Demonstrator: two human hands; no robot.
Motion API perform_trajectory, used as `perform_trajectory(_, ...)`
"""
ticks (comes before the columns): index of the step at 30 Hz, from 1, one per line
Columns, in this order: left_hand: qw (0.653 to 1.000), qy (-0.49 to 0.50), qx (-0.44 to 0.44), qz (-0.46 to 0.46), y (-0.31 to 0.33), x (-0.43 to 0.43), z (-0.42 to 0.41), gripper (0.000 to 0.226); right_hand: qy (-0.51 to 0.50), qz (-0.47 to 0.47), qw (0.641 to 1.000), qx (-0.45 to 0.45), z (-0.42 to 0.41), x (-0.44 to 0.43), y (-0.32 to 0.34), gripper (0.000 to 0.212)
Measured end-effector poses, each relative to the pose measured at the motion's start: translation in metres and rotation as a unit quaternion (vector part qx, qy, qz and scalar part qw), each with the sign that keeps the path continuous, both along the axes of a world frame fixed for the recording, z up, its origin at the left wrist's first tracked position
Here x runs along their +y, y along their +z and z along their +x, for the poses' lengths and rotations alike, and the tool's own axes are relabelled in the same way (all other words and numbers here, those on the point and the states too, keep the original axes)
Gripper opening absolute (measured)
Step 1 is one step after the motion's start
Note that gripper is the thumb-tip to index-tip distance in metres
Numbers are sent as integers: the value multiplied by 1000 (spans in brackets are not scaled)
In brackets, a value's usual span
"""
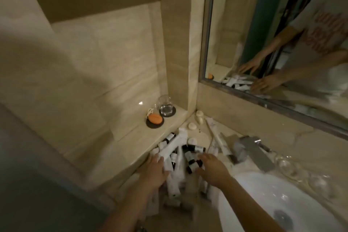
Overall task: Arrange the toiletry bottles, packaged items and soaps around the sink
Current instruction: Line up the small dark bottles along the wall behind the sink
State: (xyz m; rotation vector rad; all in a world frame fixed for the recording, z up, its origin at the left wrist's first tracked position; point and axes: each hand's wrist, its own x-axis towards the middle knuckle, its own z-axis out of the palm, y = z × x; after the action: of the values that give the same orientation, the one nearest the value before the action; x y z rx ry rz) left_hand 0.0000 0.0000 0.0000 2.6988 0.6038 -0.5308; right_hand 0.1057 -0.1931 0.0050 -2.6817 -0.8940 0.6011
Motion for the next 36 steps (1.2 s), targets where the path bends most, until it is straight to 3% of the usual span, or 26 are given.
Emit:
perform_trajectory(8, 997, -53, -27, 46, -14, 10, 61, 45, 4, -96, 995, -12, 33, 14, -26, 47)
perform_trajectory(15, 984, -169, -25, 40, -28, 0, 113, 57, 53, -143, 988, -16, 53, 25, -52, 41)
perform_trajectory(21, 963, -246, -8, 106, -39, -3, 142, 53, 95, -135, 985, -46, 66, 24, -60, 49)
perform_trajectory(30, 927, -339, -26, 162, -44, 0, 151, 35, 62, 33, 997, -20, 71, -8, -44, 23)
perform_trajectory(36, 909, -375, -11, 182, -38, -3, 154, 34, -123, 226, 965, 49, 54, -28, -31, 19)
